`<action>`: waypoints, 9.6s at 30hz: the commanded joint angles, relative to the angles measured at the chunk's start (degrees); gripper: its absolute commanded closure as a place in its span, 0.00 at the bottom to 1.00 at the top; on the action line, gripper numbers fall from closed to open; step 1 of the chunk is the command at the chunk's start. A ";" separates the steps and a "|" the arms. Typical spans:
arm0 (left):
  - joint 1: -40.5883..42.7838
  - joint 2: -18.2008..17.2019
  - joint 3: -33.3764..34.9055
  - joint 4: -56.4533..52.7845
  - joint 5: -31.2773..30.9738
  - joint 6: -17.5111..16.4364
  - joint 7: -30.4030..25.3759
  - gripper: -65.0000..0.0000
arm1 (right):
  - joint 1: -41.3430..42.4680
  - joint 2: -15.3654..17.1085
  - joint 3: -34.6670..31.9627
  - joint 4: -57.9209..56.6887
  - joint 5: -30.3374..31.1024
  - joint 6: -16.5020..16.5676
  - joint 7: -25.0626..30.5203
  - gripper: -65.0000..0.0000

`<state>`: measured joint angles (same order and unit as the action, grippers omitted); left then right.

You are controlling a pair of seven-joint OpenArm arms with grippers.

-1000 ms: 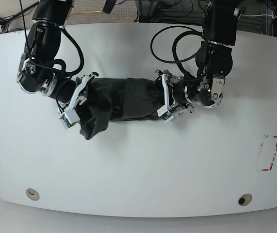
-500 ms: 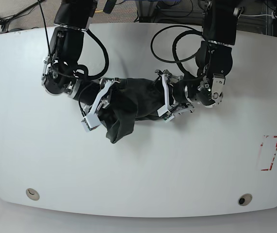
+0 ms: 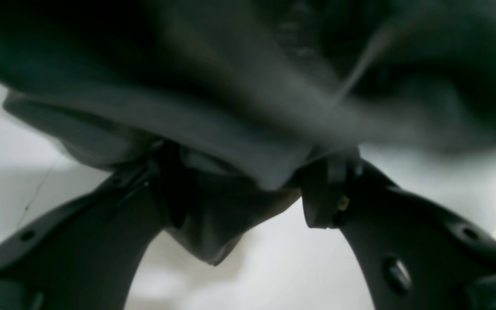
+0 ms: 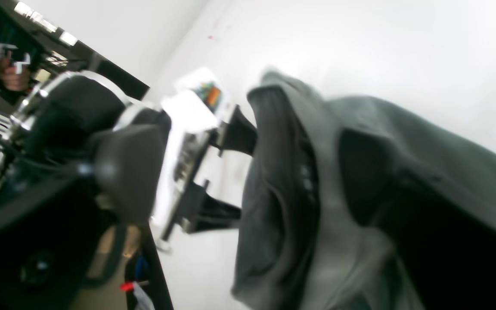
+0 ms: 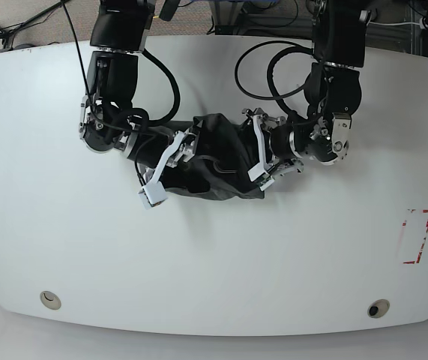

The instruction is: Fold the T-shirt properly

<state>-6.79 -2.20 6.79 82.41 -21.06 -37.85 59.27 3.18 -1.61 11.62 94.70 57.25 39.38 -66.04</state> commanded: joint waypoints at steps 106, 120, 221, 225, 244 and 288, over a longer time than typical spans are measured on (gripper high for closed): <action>11.49 -19.03 -32.59 9.68 -26.46 0.00 1.53 0.45 | -7.09 8.07 -39.35 3.55 -49.30 -18.23 31.80 0.43; 11.58 -19.03 -32.59 9.76 -26.55 0.00 1.53 0.45 | -6.74 8.51 -39.09 -5.07 -49.30 -18.32 40.24 0.63; -10.75 -8.48 -1.29 -8.08 0.97 0.00 -8.06 0.45 | -9.03 17.30 -20.10 -4.54 -48.86 -9.53 37.78 0.90; -15.24 -8.48 1.70 -13.00 0.97 0.00 -10.87 0.45 | -12.72 14.13 -20.19 -0.59 -49.21 -9.62 36.81 0.90; -18.05 -9.36 3.63 1.06 0.88 0.00 -9.90 0.45 | -16.15 5.69 -24.06 7.94 -49.12 -9.79 30.30 0.90; 13.51 -3.03 0.20 1.06 20.58 28.39 -33.37 0.29 | -13.16 9.12 1.17 16.12 -48.77 -5.05 23.89 0.90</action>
<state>5.87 -4.34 9.76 84.25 -1.48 -9.87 20.21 -10.52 7.16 12.51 108.62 7.70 34.52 -43.55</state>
